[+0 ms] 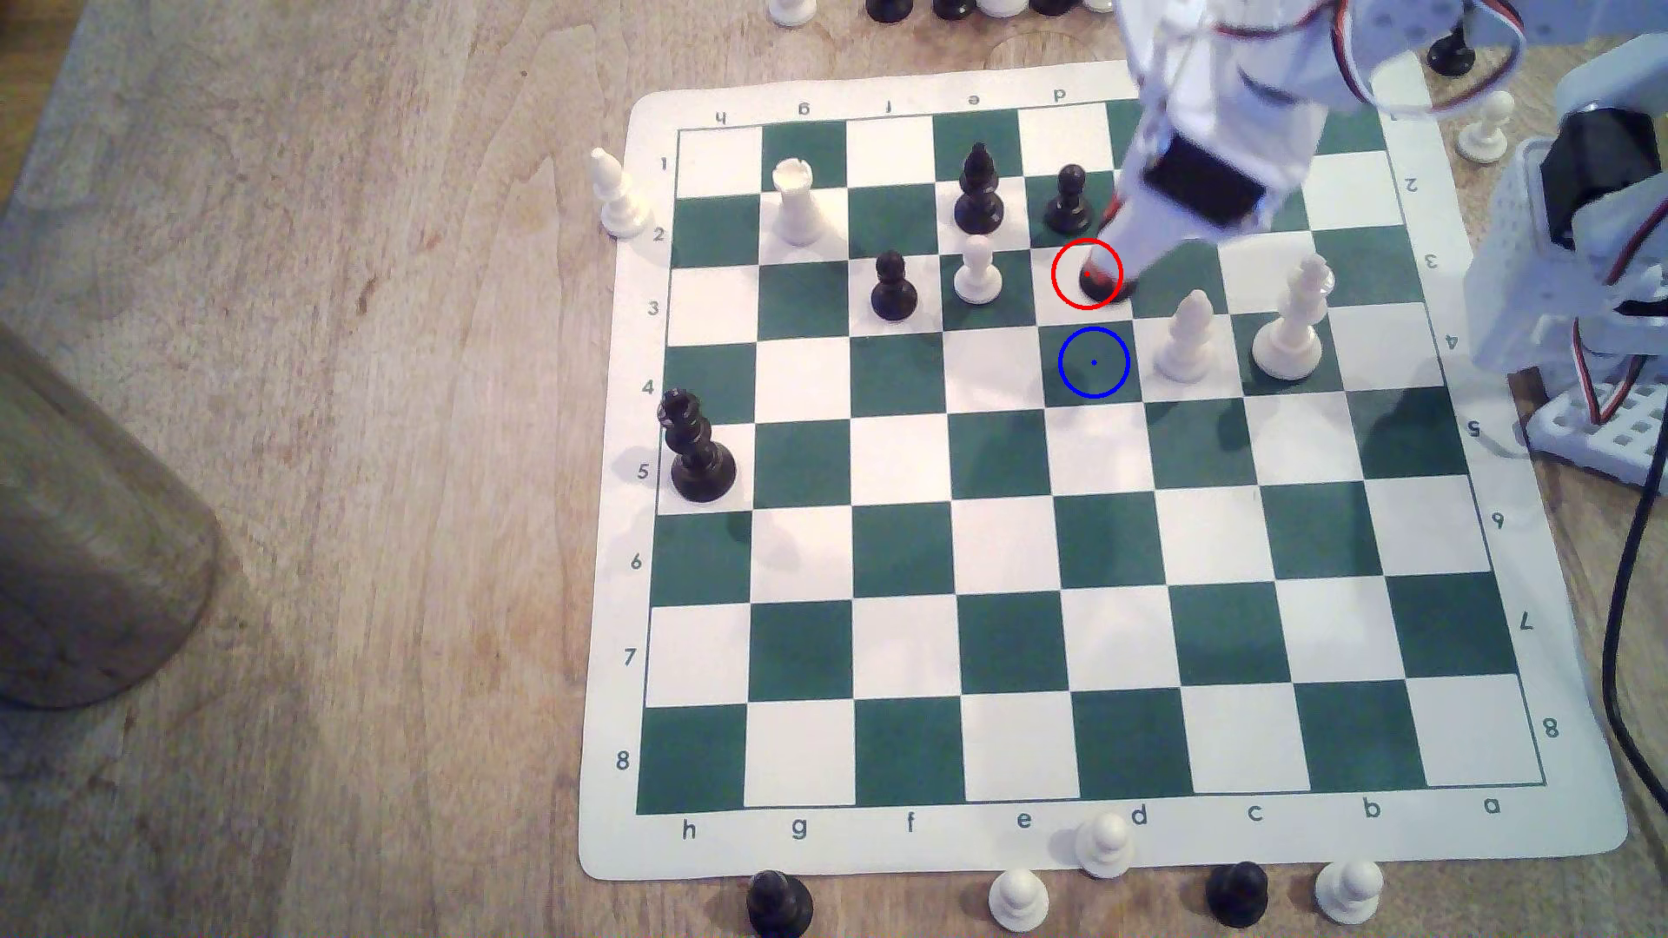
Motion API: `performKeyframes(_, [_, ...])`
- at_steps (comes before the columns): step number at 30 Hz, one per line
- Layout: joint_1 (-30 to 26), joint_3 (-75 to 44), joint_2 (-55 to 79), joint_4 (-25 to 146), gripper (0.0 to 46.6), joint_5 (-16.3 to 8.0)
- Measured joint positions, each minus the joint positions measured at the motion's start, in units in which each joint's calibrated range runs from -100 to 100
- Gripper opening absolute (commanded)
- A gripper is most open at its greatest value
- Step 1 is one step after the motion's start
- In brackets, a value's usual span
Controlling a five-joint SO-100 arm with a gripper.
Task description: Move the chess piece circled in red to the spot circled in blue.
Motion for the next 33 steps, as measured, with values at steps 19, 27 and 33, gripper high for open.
performKeyframes(19, [-2.8, 2.6, 12.1, -11.2, 0.2, -1.4])
performKeyframes(27, [-3.5, 3.3, 12.5, -11.8, 0.2, -1.4])
performKeyframes(33, [-2.2, 3.3, 14.0, -12.2, 0.2, -1.4])
